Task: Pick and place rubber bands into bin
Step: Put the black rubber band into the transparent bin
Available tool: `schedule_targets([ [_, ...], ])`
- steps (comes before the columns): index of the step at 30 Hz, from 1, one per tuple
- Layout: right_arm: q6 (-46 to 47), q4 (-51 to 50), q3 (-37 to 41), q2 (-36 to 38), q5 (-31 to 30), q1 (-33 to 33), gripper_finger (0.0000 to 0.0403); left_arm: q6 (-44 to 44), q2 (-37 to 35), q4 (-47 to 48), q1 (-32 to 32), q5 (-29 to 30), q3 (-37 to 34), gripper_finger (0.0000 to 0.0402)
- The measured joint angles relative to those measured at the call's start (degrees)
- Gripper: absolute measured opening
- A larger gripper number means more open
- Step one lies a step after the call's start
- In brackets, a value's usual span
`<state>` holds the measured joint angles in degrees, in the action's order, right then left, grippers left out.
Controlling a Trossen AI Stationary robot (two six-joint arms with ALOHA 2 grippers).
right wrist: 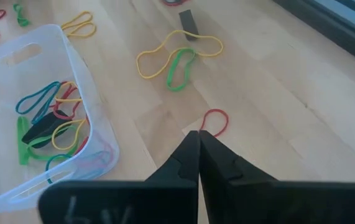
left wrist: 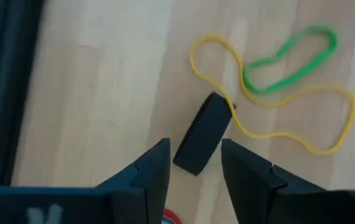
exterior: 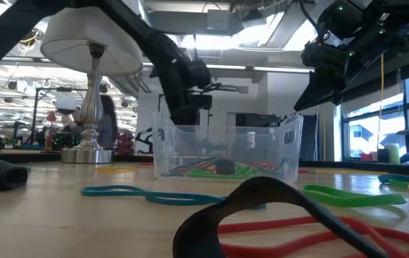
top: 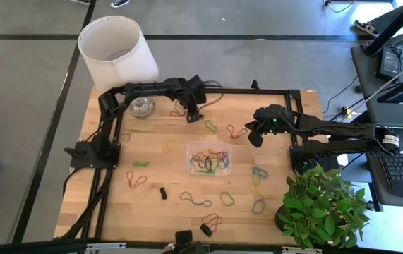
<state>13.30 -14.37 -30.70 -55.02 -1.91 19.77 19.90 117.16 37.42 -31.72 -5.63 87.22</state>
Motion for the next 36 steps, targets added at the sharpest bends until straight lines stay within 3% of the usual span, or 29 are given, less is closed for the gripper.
schedule_targets([
  [12, 2.77, -0.07, 0.0, 0.0, 0.0, 0.0, 0.0006, 4.38, 5.93, -2.73, 1.43, 3.08, 0.0, 0.0131],
  [15, 3.34, -0.09, 0.0, 0.0, 0.0, 0.0, 0.0006, 5.4, 5.93, -2.07, 2.01, 4.32, 0.07, 0.01],
  [20, 3.2, -0.11, 0.0, 0.0, 0.0, 0.0, 0.0006, 5.1, 5.77, 1.44, 3.18, 5.3, 0.26, 0.0013],
  [36, 2.64, -0.31, 0.0, 0.0, 0.0, -0.02, 0.0006, -2.92, -7.23, 10.18, 8.7, 14.7, -0.13, 0.0003],
])
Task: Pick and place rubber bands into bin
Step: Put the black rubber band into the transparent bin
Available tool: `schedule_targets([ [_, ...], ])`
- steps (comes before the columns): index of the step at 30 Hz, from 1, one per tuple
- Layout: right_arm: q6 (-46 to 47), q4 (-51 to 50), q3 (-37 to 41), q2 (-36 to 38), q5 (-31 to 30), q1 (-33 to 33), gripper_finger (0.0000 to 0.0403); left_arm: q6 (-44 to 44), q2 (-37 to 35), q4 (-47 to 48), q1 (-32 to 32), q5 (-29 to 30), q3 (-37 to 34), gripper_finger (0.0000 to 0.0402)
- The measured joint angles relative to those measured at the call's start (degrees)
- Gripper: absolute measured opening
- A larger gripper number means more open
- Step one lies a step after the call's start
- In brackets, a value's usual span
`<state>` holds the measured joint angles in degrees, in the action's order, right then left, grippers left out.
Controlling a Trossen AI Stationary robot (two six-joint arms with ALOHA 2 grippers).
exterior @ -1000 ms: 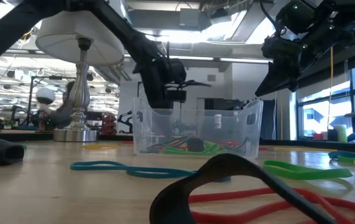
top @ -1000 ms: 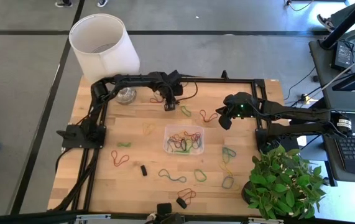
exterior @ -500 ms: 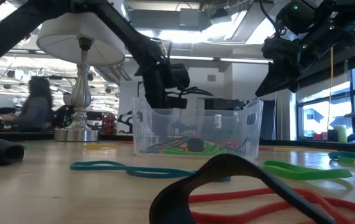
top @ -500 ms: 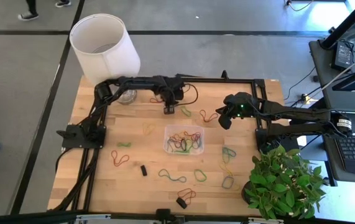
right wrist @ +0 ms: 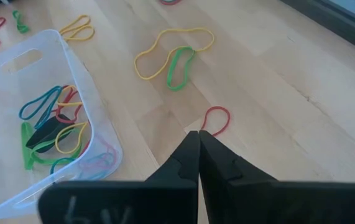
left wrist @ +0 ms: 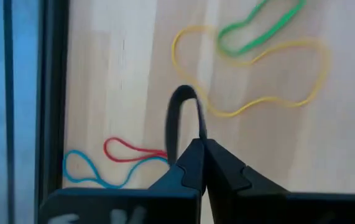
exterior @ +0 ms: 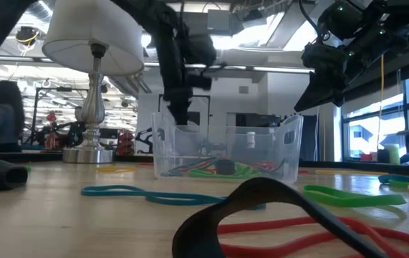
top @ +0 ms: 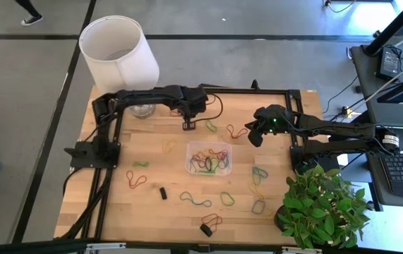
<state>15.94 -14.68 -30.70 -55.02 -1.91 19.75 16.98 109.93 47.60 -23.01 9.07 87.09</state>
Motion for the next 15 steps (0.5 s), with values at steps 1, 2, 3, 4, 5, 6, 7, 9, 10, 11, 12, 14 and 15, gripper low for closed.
schedule_targets([
  [1, -0.12, 0.0, 0.0, 0.0, 0.0, 0.0, 0.0006, -0.88, -0.87, -0.11, 0.46, -0.82, 0.0, 0.0003],
  [2, -0.35, -0.02, 0.0, 0.0, 0.0, 0.0, 0.0006, -1.85, -1.6, -0.38, 0.93, -1.82, -0.01, 0.0003],
  [3, -1.02, -0.02, 0.0, 0.0, 0.0, 0.0, 0.0006, -2.75, -2.27, -0.92, 1.52, -2.87, 0.0, 0.0002],
  [4, -1.35, -0.02, 0.0, 0.0, -0.01, 0.0, 0.0006, -3.61, -2.95, -1.54, 2.16, -4.15, 0.0, 0.0002],
  [5, -1.5, -0.02, 0.0, 0.0, 0.0, 0.0, 0.0006, -4.41, -3.61, -1.78, 2.95, -5.61, 0.0, 0.0002],
  [6, -1.53, -0.02, 0.0, 0.0, 0.0, 0.0, 0.0006, -5.02, -4.19, -2.24, 3.91, -7.1, 0.0, 0.0002],
  [7, -1.5, -0.02, 0.0, 0.0, -0.01, 0.0, 0.0006, -5.75, -4.65, -3.19, 4.97, -8.73, 0.0, 0.0002],
  [9, -1.49, -0.02, 0.0, 0.0, 0.0, 0.0, 0.0006, -6.74, -5.34, -4.11, 7.65, -10.63, 0.02, 0.0002],
  [10, -1.49, -0.07, 0.0, 0.0, 0.0, 0.0, 0.0006, -7.1, -5.52, -4.81, 9.2, -10.72, 0.02, 0.0002],
  [11, -1.49, -0.15, 0.0, 0.0, 0.0, 0.0, 0.0006, -7.24, -5.55, -5.57, 10.72, -10.72, 0.02, 0.0002],
  [12, -1.49, -0.17, 0.0, 0.0, 0.0, 0.0, 0.0006, -7.24, -5.55, -6.18, 12.34, -10.72, 0.02, 0.0002],
  [14, -1.49, -0.17, 0.0, 0.0, 0.0, 0.0, 0.0006, -7.6, -5.5, -7.68, 15.37, -10.71, 0.03, 0.0002],
  [15, -1.49, -0.17, 0.0, 0.0, 0.0, 0.0, 0.0006, -8.27, -5.18, -8.83, 16.79, -10.6, 0.09, 0.0002],
])
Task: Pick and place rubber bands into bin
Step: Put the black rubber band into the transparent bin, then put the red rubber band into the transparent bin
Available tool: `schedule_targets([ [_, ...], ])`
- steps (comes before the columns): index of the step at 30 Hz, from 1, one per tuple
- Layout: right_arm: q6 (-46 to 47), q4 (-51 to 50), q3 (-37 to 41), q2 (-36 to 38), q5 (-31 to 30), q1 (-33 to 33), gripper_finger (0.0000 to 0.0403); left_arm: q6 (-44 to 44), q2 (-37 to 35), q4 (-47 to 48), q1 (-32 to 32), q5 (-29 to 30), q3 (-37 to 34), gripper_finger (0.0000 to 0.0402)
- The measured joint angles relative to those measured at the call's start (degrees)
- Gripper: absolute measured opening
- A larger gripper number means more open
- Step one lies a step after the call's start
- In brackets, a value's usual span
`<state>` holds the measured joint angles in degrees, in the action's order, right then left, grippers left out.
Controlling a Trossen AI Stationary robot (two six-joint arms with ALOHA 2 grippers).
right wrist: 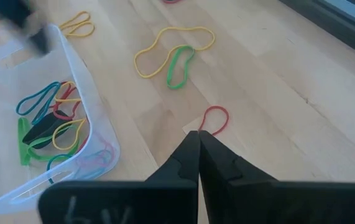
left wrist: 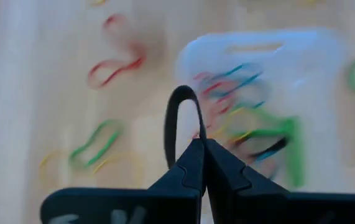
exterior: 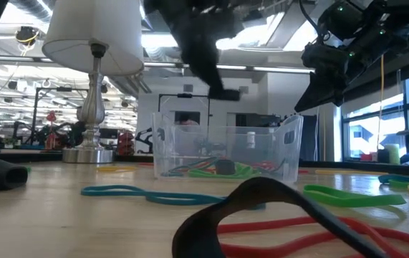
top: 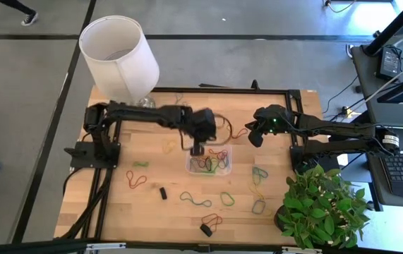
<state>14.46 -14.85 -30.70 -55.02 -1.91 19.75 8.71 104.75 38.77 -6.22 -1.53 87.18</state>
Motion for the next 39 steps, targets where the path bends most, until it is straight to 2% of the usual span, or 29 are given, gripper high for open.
schedule_targets([
  [4, 0.0, -0.61, 0.0, 0.02, 0.0, 0.0, 0.0006, -5.15, 1.76, -1.41, 3.64, 0.81, 0.01, 0.0002],
  [13, 0.02, -1.62, 0.0, 0.04, 0.02, -0.15, 0.0006, -12.32, 6.73, 1.6, 6.64, 2.01, -0.03, 0.0009],
  [23, 0.3, -4.52, 0.0, 0.02, 0.37, -0.15, 0.0006, -17.96, 6.94, 3.43, 5.61, 4.11, -0.05, 0.008],
  [27, 0.72, -4.44, 0.0, 0.02, 0.46, -0.15, 0.0006, -19.48, 5.54, 5.74, 4.74, 4.75, -0.05, 0.0094],
  [30, 1.9, -4.33, 0.0, 0.02, 0.47, -0.17, 0.0006, -19.29, 2.69, 10.07, 4.23, 8.49, -0.05, 0.0087],
  [33, 1.99, -4.22, 0.0, 0.02, 0.5, -0.17, 0.0006, -15.3, -1.0, 11.6, 4.03, 12.76, -1.16, 0.0063],
  [37, 2.01, -3.51, 0.0, 0.02, 0.5, -0.17, 0.0006, -13.02, -8.13, 9.45, 3.41, 13.82, -6.62, 0.0012],
  [39, 2.01, -2.13, 0.0, 0.02, 0.5, -0.17, 0.0006, -13.35, -12.37, 7.54, 2.73, 13.9, -11.23, 0.0006],
])
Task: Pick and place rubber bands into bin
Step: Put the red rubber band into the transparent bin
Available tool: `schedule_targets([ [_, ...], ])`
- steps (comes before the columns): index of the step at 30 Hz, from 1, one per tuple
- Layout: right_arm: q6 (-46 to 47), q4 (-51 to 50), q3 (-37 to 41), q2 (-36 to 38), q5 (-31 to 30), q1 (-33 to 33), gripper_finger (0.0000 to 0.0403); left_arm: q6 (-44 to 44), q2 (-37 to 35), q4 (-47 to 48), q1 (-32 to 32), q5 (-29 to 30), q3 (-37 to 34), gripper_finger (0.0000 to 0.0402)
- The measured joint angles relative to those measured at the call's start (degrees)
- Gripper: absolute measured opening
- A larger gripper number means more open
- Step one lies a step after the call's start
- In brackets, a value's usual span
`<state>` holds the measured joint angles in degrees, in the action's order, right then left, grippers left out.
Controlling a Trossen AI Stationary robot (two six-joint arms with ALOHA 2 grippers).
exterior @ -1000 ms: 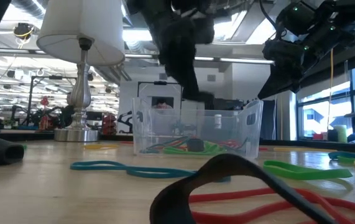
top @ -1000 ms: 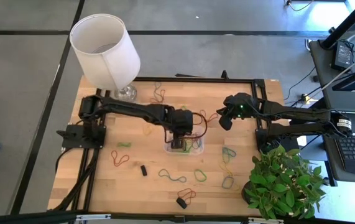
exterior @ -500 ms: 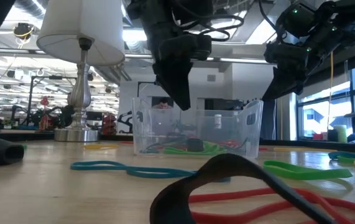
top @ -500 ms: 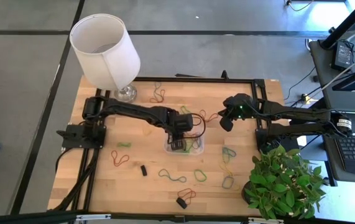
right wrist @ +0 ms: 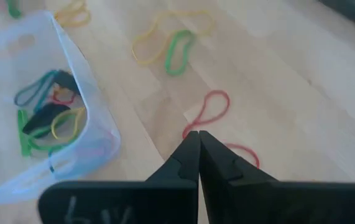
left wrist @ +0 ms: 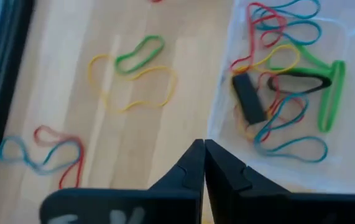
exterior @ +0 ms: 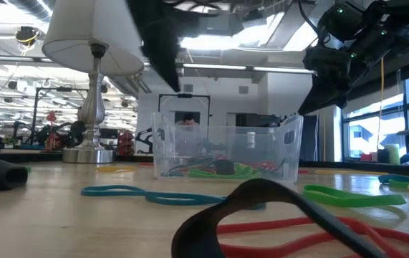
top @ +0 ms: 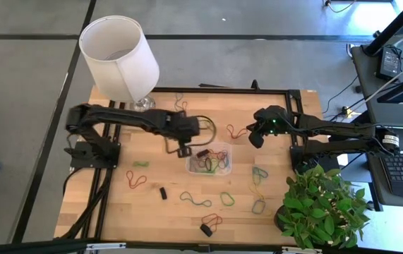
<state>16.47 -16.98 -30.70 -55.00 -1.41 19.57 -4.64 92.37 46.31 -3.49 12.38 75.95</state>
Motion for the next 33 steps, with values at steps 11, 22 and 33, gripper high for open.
schedule_targets([
  [11, 4.33, 9.16, -1.85, -1.46, -1.43, 0.0, 0.0003, -4.22, -27.36, -19.16, -1.17, 0.03, -29.65, 0.0001],
  [22, 4.33, -7.59, -20.98, -22.26, -2.05, 0.01, 0.0004, -1.67, -49.84, -24.01, -6.62, -2.02, -45.55, 0.0001],
  [33, 6.84, -24.66, -36.57, -44.45, -2.01, 0.46, 0.0053, 0.89, -61.86, -24.9, -12.77, -10.73, -51.9, 0.0001],
])
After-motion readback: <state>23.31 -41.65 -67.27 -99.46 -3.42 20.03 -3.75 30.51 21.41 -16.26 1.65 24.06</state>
